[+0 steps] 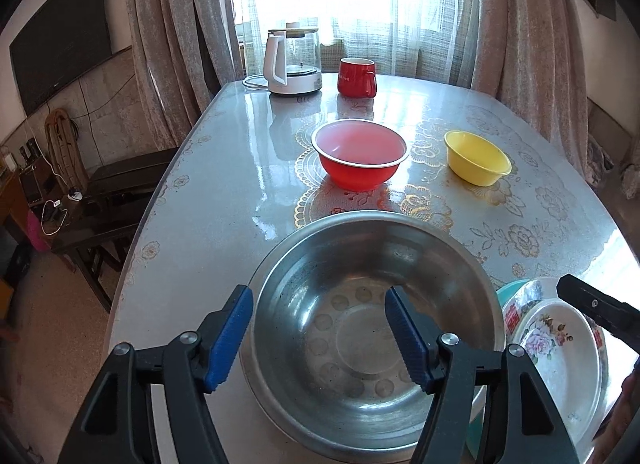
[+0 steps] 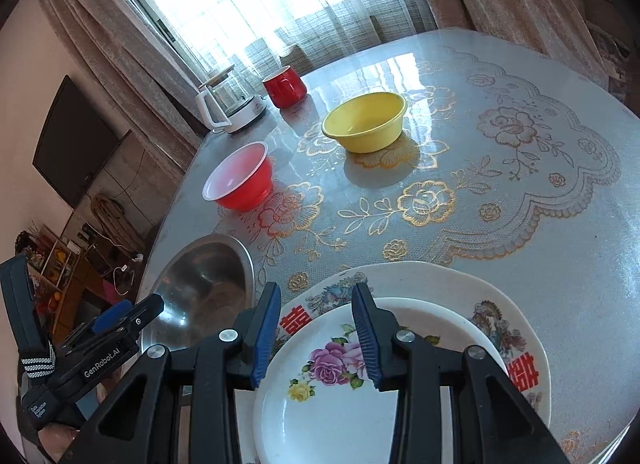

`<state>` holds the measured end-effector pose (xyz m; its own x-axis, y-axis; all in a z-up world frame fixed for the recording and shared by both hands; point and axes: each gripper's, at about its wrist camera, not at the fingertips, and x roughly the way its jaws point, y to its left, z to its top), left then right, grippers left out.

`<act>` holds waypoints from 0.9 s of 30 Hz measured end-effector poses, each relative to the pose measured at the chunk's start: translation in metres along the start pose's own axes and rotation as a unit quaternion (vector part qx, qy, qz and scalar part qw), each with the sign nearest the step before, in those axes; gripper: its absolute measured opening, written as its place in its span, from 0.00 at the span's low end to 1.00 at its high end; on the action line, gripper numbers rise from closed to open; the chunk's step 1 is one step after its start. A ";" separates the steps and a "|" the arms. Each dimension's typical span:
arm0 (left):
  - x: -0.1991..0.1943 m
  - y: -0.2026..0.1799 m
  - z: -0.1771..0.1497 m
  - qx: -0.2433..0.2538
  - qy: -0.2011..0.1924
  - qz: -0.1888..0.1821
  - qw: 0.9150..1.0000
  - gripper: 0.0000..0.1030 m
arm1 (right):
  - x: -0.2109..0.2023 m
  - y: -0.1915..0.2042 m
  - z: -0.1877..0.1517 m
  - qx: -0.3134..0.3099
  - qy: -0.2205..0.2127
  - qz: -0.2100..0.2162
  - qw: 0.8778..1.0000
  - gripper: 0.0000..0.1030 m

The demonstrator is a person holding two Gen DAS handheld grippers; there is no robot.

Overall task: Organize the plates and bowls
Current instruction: 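Lower the steel bowl onto the table and open both grippers, then move both grippers to the yellow bowl and close them on its rim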

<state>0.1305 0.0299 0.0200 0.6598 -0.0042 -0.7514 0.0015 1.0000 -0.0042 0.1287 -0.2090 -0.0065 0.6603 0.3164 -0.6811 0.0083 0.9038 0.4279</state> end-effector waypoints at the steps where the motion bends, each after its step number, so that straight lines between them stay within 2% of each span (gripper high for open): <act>1: 0.000 -0.003 0.001 0.001 0.000 -0.002 1.000 0.68 | -0.001 -0.004 0.002 0.003 -0.002 -0.002 1.000 0.37; 7: 0.003 -0.024 0.010 0.015 0.010 -0.027 0.999 0.69 | 0.000 -0.024 0.023 -0.004 0.002 -0.026 1.000 0.37; 15: 0.018 -0.054 0.031 -0.010 0.053 -0.119 0.991 0.72 | 0.015 -0.063 0.063 0.027 0.021 -0.056 0.998 0.37; 21: 0.027 -0.077 0.046 0.011 0.050 -0.113 0.992 0.73 | 0.039 -0.077 0.094 0.031 0.039 -0.069 0.996 0.37; 27: 0.044 -0.084 0.060 0.006 0.064 -0.114 0.991 0.76 | 0.072 -0.088 0.136 0.048 0.054 -0.043 0.996 0.40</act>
<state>0.2045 -0.0542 0.0273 0.5401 -0.2290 -0.8099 0.1481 0.9731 -0.1763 0.2781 -0.3053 -0.0124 0.5694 0.2723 -0.7757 0.1366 0.8991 0.4159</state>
